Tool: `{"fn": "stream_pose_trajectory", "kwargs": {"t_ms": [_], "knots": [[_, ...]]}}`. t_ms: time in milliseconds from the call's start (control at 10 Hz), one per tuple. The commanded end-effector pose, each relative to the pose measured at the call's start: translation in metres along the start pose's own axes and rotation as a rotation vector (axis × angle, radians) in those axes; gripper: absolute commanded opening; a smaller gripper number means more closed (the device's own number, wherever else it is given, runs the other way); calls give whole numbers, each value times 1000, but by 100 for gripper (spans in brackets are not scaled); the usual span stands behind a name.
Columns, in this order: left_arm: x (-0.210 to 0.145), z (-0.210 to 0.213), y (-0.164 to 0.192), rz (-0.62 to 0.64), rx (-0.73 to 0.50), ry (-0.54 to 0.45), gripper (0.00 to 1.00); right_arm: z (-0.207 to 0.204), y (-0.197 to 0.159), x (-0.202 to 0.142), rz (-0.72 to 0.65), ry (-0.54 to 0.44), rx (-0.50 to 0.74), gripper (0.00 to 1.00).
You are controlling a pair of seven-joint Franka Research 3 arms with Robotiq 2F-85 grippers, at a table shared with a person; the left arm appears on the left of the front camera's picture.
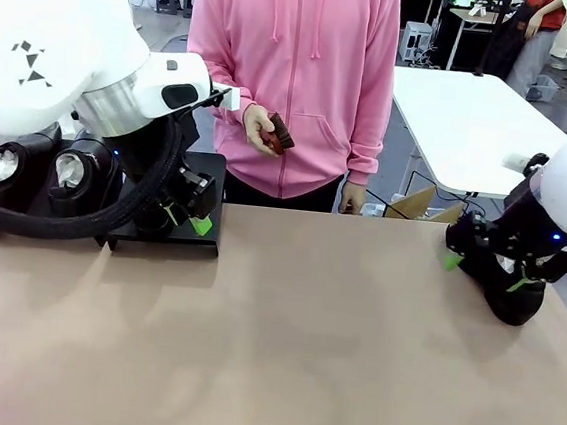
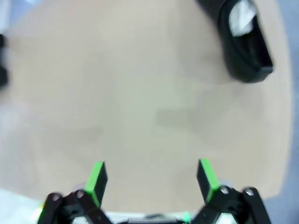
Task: Organize the shoes by placing them on the stand.
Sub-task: Pick up one Shoe and place it in the middle of the table.
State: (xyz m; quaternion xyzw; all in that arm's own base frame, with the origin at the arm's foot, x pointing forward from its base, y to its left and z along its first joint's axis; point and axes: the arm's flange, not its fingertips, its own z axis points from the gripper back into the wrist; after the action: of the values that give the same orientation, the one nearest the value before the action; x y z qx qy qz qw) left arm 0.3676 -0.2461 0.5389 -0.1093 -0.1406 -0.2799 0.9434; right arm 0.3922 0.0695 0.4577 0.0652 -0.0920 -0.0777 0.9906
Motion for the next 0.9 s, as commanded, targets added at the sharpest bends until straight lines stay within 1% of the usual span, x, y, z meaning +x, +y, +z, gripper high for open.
{"fn": "stream_pose_trajectory", "kwargs": {"t_ms": [0,200,300,500,600,800], "knots": [[-2,-3,-3,12,-5,-2,43,-7,-25,42,213,8,-76,100],[-2,-3,-3,12,-5,-2,43,-23,-42,72,327,9,-105,100],[-2,-3,-3,12,-5,-2,43,-38,-49,89,362,28,-134,100],[-2,-3,-3,12,-5,-2,43,-65,-54,111,366,80,-148,100],[-2,-3,-3,12,-5,-2,43,-77,-57,120,353,91,-164,100],[-2,-3,-3,12,-5,-2,43,-90,-65,136,312,102,-154,100]]}}
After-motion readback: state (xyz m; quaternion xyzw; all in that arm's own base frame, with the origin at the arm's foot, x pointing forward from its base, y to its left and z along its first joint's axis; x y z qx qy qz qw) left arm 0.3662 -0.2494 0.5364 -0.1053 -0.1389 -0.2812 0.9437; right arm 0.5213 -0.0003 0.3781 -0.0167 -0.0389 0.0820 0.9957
